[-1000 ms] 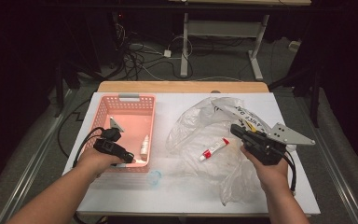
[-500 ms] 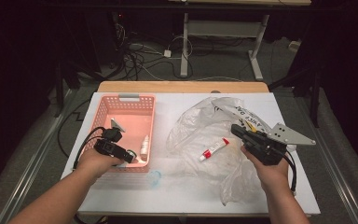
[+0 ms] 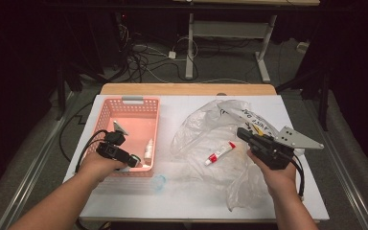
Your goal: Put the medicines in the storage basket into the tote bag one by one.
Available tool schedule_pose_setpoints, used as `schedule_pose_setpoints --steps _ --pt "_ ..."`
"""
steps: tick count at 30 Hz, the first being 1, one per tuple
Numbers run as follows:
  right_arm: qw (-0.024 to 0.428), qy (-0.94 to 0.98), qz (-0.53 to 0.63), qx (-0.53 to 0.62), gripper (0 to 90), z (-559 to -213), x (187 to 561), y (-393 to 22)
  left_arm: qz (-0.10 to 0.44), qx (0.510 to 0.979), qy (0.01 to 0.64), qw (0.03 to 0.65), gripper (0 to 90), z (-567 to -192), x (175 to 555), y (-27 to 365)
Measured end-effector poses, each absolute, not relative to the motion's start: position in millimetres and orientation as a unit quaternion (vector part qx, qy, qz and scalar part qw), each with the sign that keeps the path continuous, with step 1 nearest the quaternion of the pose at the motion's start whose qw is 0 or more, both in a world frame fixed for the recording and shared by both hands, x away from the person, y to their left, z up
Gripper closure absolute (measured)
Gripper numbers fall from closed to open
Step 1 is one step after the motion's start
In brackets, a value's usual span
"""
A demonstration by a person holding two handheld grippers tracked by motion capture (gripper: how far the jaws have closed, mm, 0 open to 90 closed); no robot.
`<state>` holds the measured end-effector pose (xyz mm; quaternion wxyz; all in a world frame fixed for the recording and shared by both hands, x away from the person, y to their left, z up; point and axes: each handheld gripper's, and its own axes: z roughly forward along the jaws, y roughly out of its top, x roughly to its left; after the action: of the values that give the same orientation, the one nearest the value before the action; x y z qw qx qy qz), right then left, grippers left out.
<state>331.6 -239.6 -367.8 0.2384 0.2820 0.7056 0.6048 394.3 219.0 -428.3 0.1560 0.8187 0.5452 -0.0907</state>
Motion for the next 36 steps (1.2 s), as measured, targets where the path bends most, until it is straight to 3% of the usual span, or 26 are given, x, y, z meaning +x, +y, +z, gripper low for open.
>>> schedule_pose_setpoints --steps 6,16,19,24,36 --pt "0.236 0.705 0.604 0.286 90.0 -369 332 -239 -0.09 0.828 0.539 0.128 45.0 -426 399 212" --pt "0.236 0.707 0.603 0.284 90.0 -369 331 -238 -0.084 0.83 0.543 0.094 41.8 -427 409 208" --pt "0.236 0.706 0.604 0.283 90.0 -369 331 -238 -0.081 0.836 0.538 0.071 42.4 -429 413 204" --pt "0.236 0.704 0.606 0.285 90.0 -368 331 -239 -0.073 0.845 0.528 0.051 52.9 -435 413 198" --pt "0.233 0.704 0.606 0.287 90.0 -369 331 -239 -0.029 0.85 0.517 0.09 53.8 -429 403 201"
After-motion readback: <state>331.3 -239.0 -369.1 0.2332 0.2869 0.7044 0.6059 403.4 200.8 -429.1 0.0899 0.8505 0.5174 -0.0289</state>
